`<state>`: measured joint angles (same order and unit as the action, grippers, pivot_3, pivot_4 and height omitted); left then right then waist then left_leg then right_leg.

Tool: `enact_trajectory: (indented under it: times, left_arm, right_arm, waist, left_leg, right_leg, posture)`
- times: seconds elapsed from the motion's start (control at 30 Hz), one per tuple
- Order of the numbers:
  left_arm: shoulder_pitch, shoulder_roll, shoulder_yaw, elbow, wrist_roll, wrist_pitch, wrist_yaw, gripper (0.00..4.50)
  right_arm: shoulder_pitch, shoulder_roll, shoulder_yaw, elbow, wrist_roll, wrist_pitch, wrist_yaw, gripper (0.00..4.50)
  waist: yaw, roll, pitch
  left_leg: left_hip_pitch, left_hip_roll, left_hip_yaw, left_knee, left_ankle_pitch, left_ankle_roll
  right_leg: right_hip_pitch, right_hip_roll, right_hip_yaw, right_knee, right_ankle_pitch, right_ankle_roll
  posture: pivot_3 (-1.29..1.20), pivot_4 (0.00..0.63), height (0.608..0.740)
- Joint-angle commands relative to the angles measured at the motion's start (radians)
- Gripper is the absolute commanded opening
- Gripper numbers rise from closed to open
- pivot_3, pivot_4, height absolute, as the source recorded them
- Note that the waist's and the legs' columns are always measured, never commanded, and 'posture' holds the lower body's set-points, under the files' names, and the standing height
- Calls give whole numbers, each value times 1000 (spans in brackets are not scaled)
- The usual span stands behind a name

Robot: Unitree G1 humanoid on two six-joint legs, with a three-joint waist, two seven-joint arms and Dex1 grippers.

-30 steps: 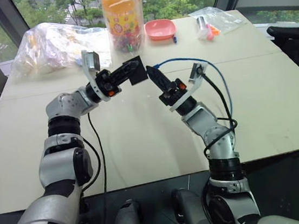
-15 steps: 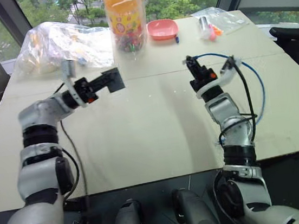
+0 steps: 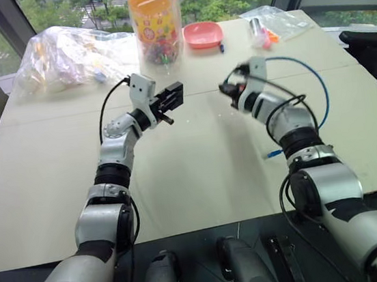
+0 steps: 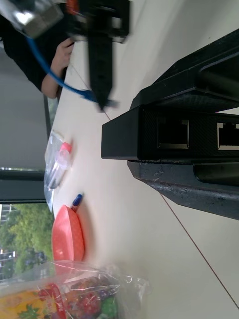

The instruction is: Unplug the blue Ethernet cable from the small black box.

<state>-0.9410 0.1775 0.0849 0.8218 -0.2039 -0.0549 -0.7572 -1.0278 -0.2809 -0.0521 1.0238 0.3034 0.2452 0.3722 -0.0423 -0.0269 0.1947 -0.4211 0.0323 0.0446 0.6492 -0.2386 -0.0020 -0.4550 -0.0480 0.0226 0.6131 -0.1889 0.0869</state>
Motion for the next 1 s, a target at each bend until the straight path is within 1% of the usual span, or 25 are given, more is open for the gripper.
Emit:
enact_trajectory:
  times: [0.03,0.1,0.27,0.3,0.4,0.5,0.57,0.63,0.73,0.77,0.87,0.9,0.93,1.0]
  left_arm:
    - [10,-16,-7,-58,-5,-18,6,524]
    - [26,-20,-14,-77,-5,-9,-3,524]
    - [48,-22,-32,-98,-3,5,-15,524]
    - [48,-23,-34,-89,1,-2,-11,524]
    - [54,-32,-54,-47,33,-56,11,524]
    - [67,-39,-81,20,89,-142,58,524]
    - [66,-49,-81,69,102,-171,87,524]
    - [63,-53,-81,123,126,-213,128,1570]
    - [59,-55,-60,171,120,-248,144,2706]
    - [61,-54,-53,171,111,-247,134,3017]
    - [79,-42,-38,121,81,-208,92,4147]
    - [97,-31,-37,76,67,-176,68,4442]
    - [133,-10,-34,-37,38,-91,48,4442]
    - [184,14,-32,-192,2,25,36,4442]
  right_arm:
    - [-29,-3,-18,41,-47,-80,-6,833]
    - [-32,-3,-31,60,-56,-92,-5,1623]
    - [-9,-6,-26,28,-90,-89,16,4352]
    - [12,-9,-15,-12,-96,-71,37,4479]
    - [157,-16,-1,-308,-64,69,85,4479]
    - [320,-14,16,-633,-35,212,83,4479]
    - [399,-10,13,-790,-14,277,72,4479]
    - [452,-5,-4,-905,13,330,59,4500]
    - [492,-8,-22,-1002,30,368,43,4500]
    - [500,-9,-29,-1022,35,375,39,4500]
    - [520,-18,-47,-1062,47,389,35,4500]
    - [529,-21,-51,-1078,51,392,37,4500]
    - [544,-28,-58,-1105,62,395,46,4500]
    - [563,-36,-68,-1140,76,402,54,4500]
  waist:
    - [0,0,0]
    - [0,0,0]
    - [-1,0,0]
    - [-1,0,0]
    - [1,0,0]
    - [8,0,0]
    - [10,1,0]
    - [10,0,0]
    - [9,0,0]
    - [9,0,0]
    - [9,0,-1]
    - [10,0,0]
    - [9,0,-1]
    - [3,0,-1]
  left_leg:
    - [-3,0,0,1,0,0]
    - [-5,0,1,2,1,-1]
    - [-4,0,2,2,1,-1]
    - [-4,0,1,2,1,-1]
    - [-4,0,1,2,1,-1]
    - [-5,0,1,2,1,-1]
    - [-5,0,1,2,1,-1]
    - [-5,0,1,3,1,-1]
    - [-4,0,1,5,1,-1]
    - [-4,0,1,5,1,-1]
    - [-4,0,0,8,1,-1]
    - [-4,0,0,8,1,-1]
    - [-4,0,0,8,1,-1]
    - [-5,1,0,8,1,-1]
  right_leg:
    - [-3,0,0,0,1,1]
    - [-5,-1,1,0,2,2]
    - [-5,0,2,1,2,3]
    - [-5,0,2,0,2,3]
    - [-5,0,2,1,2,3]
    - [-5,0,1,0,2,3]
    - [-5,0,1,0,2,3]
    - [-5,0,1,1,2,3]
    - [-4,1,2,1,2,2]
    - [-4,1,1,1,3,1]
    - [-3,1,1,2,3,1]
    - [-3,1,1,2,3,1]
    - [-3,1,1,1,3,1]
    - [-3,1,2,2,3,1]
  posture:
    - [0,150,740]
    - [0,150,740]
    - [0,150,740]
    - [0,150,740]
    - [0,150,740]
    - [0,150,740]
    - [0,150,740]
    - [0,150,740]
    - [0,150,740]
    - [0,150,740]
    - [0,150,740]
    - [0,150,740]
    - [0,150,740]
    - [0,150,740]
